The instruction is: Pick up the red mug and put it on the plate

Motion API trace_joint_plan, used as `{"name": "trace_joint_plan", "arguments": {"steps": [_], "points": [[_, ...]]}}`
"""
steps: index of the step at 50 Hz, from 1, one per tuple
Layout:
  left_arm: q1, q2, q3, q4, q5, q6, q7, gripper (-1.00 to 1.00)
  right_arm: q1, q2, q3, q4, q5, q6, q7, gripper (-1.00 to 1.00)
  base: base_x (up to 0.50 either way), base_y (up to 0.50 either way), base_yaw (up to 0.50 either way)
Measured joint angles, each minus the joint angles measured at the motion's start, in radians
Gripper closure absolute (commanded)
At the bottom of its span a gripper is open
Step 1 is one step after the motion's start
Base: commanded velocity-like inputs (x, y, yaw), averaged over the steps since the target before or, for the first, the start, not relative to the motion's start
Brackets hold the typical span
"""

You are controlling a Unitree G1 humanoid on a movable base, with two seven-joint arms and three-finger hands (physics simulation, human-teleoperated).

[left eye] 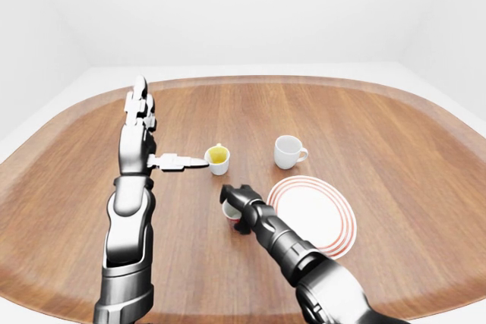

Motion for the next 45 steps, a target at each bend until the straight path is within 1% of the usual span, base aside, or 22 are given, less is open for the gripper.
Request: {"name": "trace_joint_plan", "arguments": {"steps": [4,13,23,32,45], "points": [[0.001,-0.001,-0.001,-0.001,0.000,0.000,0.000,-1.00,0.000,-0.001,-0.002,-0.001,-0.040,0.000,0.019,1.00,0.00,0.00,0.00],[0.003,-0.002,-0.002,0.002,0.001,0.000,0.001,-1.00,0.003,0.005,-0.010,-0.010,-0.094,0.000,0.027,1.00,0.00,0.00,0.00],[0.004,-0.003,-0.003,0.002,0.002,0.000,0.002,-1.00,0.014,-0.006,0.001,-0.074,-0.183,0.000,0.081,1.00,0.00,0.00,0.00],[0.007,-0.003,-0.001,0.002,0.001,0.000,0.002,-1.00,0.038,-0.014,0.011,-0.188,-0.232,0.000,0.145,1.00,0.00,0.00,0.00],[0.009,-0.003,-0.001,0.001,0.001,0.000,0.001,-1.00,0.085,-0.024,0.020,-0.429,-0.275,0.000,0.274,1.00,0.00,0.00,0.00]]}}
